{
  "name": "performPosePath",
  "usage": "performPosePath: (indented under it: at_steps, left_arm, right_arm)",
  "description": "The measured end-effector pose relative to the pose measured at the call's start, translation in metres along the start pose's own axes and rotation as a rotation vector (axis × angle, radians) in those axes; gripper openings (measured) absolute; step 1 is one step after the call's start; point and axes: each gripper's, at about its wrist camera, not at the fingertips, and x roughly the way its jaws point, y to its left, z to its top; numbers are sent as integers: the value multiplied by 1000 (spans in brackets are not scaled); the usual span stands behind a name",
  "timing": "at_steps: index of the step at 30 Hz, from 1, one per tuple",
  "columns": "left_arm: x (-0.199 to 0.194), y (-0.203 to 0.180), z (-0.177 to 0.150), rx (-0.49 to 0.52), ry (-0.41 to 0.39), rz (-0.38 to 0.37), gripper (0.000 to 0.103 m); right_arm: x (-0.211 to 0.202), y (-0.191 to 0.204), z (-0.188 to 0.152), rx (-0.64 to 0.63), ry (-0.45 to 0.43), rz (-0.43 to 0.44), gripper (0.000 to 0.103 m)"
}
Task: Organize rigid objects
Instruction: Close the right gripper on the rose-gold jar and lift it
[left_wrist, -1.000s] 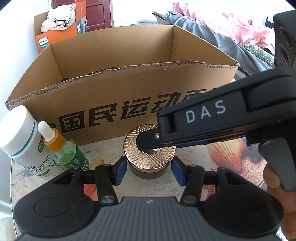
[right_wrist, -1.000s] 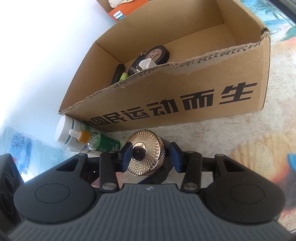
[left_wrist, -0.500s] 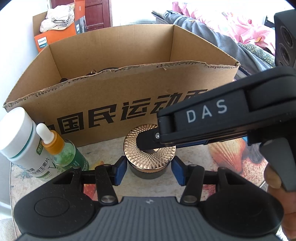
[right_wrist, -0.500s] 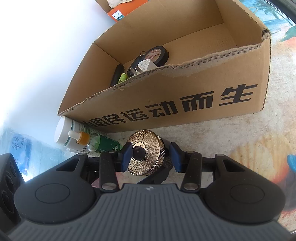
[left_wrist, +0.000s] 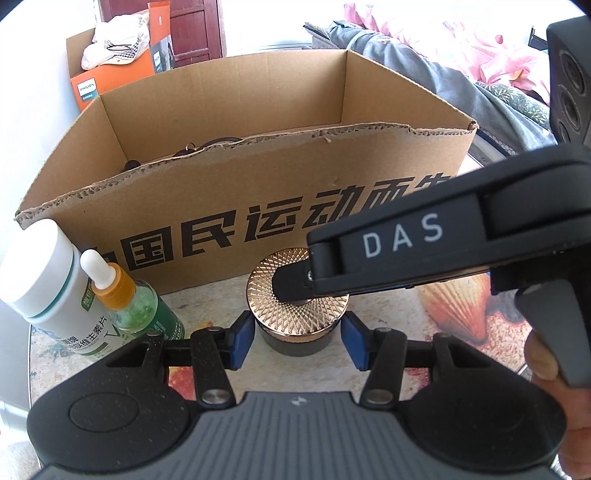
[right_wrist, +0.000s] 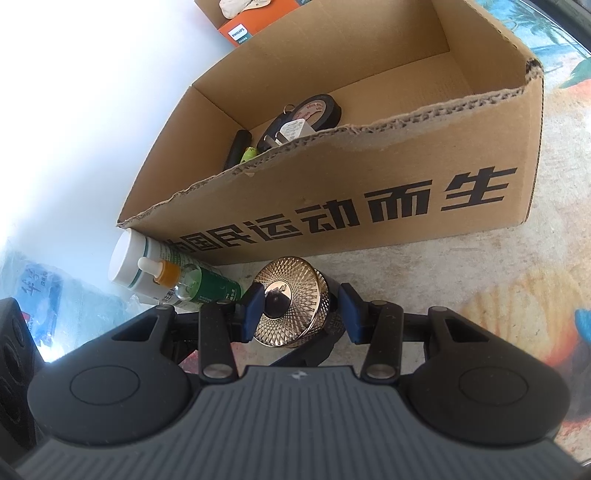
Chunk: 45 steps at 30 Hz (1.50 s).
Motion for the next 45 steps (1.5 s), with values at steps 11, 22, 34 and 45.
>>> performPosePath:
  at_steps: [11,22,34,45]
  left_arm:
    - [-16,-3,-4,-10,-16,38,49]
    - [-42,-2,-8,-8,-69,52,21]
    - [-54,5,-20,-6,-128,11,57]
    - [-32,6,-16,-34,-91,15,54]
  right_arm:
    - [2,10,-5,-19,-1,26,43]
    - [3,20,-11,-39,-5,31,33]
    - [-11,17,0,-17,-68,26,39]
    - [15,10,6,10,-31,46,42]
